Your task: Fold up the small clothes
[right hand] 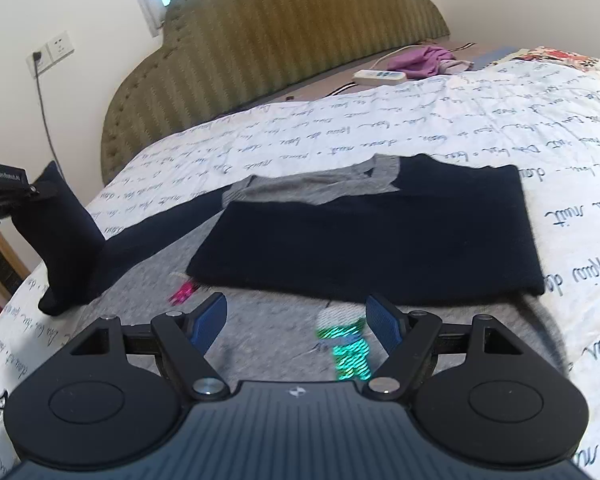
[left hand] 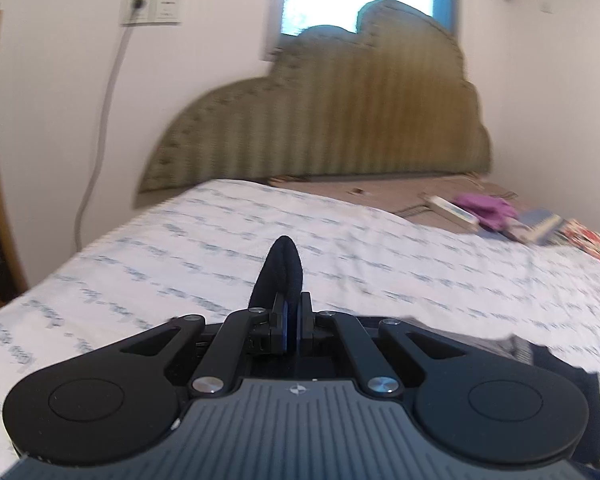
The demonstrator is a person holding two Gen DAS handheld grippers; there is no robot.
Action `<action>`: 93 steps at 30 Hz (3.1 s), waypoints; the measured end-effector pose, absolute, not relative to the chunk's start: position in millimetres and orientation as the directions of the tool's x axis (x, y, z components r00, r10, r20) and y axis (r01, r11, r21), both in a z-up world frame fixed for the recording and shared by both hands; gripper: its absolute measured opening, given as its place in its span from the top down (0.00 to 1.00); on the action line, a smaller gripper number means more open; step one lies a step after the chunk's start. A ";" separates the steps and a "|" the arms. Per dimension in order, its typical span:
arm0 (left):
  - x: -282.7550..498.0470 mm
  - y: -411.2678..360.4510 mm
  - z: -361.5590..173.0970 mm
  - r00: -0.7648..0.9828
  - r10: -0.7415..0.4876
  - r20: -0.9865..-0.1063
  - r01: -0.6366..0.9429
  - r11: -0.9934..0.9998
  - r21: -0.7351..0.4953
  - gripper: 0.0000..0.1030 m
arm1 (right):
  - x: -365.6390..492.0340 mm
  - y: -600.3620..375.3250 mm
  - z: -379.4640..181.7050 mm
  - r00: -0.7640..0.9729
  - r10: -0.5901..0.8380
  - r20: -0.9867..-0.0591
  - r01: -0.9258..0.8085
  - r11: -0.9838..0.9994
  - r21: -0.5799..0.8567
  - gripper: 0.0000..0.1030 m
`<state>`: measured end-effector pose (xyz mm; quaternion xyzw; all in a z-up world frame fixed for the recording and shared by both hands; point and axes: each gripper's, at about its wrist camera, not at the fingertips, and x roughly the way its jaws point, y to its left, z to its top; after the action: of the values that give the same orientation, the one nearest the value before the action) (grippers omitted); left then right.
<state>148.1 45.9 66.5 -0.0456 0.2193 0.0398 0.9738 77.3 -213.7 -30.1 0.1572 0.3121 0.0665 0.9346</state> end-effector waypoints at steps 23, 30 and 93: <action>163.7 -105.8 42.5 0.853 -0.175 -0.492 0.181 0.983 -0.035 0.98 | 52.6 -269.5 -32.7 0.809 0.101 -0.578 0.097 0.948 0.302 0.25; 171.8 -131.1 20.9 0.821 -0.183 -0.541 0.210 0.978 -0.012 0.98 | 42.3 -284.1 -36.7 0.805 0.076 -0.588 0.129 0.946 0.299 0.24; 1.4 36.5 -16.9 0.694 -0.020 -0.720 0.053 0.998 0.022 0.15 | -69.4 -215.7 -44.1 0.762 0.106 -0.639 0.023 0.982 0.190 0.15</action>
<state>1.4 36.5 -16.9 0.0206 0.3909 -0.0199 0.9200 -69.4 -215.7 -44.1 0.0936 0.3446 0.0221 0.9338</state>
